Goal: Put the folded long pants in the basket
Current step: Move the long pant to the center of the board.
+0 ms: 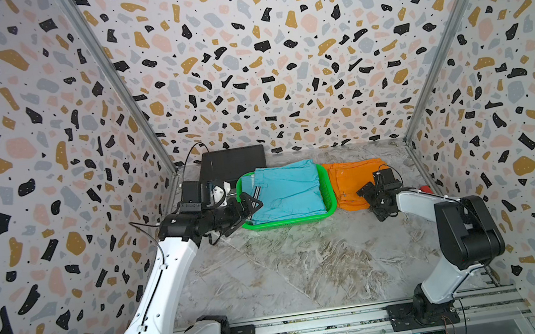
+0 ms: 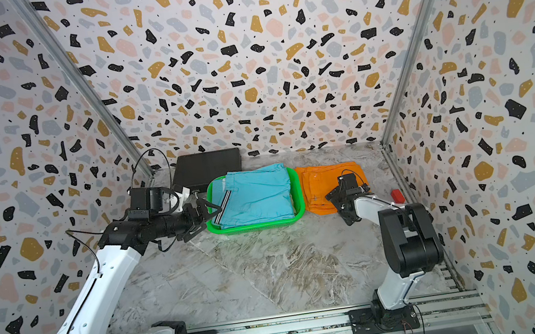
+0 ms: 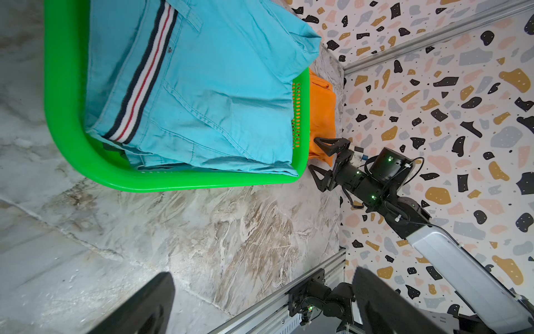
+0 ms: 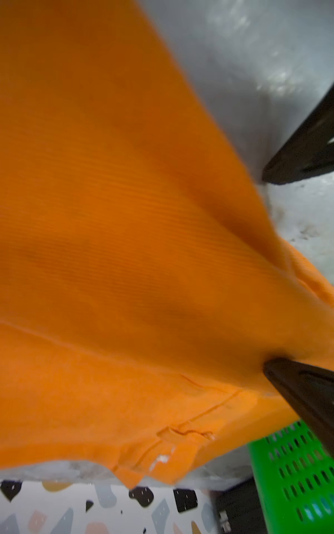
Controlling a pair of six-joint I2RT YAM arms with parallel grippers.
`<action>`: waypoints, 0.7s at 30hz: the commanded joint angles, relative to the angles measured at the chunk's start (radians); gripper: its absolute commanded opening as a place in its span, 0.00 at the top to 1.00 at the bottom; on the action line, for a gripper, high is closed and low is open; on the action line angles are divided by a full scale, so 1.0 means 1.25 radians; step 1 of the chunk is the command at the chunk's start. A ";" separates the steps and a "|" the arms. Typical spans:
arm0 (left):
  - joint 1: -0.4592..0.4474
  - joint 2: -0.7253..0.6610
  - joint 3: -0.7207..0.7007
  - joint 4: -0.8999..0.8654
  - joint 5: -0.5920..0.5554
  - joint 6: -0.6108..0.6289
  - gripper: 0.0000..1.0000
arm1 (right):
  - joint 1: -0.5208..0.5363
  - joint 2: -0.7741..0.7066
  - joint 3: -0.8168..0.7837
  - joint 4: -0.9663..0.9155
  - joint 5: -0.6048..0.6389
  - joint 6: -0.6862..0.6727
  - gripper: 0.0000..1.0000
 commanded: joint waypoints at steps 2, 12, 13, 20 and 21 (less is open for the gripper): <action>0.001 -0.012 -0.001 0.008 -0.037 -0.012 0.00 | -0.012 0.061 0.070 0.013 -0.007 -0.055 0.01; -0.001 0.013 -0.017 0.007 -0.011 0.003 0.00 | -0.028 0.070 0.057 -0.039 0.010 -0.091 1.00; -0.003 0.011 -0.024 0.007 -0.004 0.002 0.00 | -0.029 0.054 0.053 -0.078 0.012 -0.099 1.00; -0.061 0.012 -0.046 0.013 -0.010 -0.025 0.04 | -0.056 -0.163 -0.065 -0.412 -0.061 -0.101 1.00; -0.077 0.013 -0.046 0.018 -0.020 -0.030 0.04 | -0.056 -0.205 -0.094 -0.445 -0.083 -0.113 1.00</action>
